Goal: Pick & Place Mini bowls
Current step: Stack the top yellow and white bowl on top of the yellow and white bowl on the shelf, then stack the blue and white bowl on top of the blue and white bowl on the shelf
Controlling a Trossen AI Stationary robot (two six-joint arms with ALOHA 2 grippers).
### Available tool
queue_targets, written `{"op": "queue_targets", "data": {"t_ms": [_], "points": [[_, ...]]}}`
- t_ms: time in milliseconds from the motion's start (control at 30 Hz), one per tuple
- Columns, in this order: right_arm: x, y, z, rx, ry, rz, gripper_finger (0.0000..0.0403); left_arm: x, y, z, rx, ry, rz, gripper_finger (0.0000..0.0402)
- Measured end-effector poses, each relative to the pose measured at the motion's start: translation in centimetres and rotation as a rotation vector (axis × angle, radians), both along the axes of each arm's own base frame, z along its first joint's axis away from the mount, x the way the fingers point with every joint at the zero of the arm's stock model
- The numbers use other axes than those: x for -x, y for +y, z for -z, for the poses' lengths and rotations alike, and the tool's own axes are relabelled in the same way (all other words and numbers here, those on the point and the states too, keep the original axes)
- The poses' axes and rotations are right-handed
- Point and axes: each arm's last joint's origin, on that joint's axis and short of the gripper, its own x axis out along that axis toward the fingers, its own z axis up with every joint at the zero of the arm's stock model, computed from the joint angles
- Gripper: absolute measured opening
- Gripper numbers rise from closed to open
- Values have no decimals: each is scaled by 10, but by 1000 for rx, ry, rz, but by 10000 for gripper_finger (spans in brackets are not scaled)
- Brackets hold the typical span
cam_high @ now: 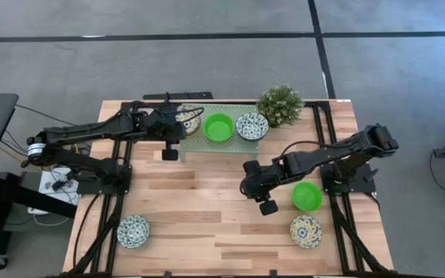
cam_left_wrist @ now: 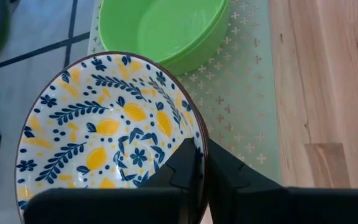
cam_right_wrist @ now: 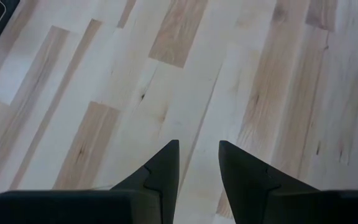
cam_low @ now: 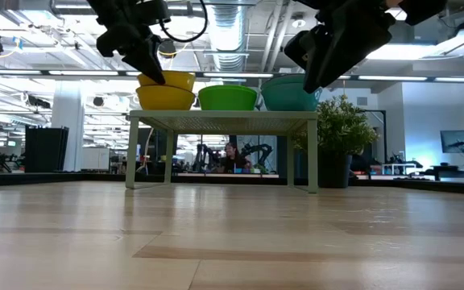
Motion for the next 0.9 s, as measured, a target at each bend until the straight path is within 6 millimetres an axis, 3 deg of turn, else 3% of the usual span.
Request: {"op": "queue_targets", "data": {"t_ms": [567, 900], "points": [[0, 0, 0, -1, 0, 1, 108, -1, 0, 0, 19, -22, -27, 91], [0, 0, 0, -1, -1, 1, 108, -6, -17, -8, -70, -57, -44, 134]]}}
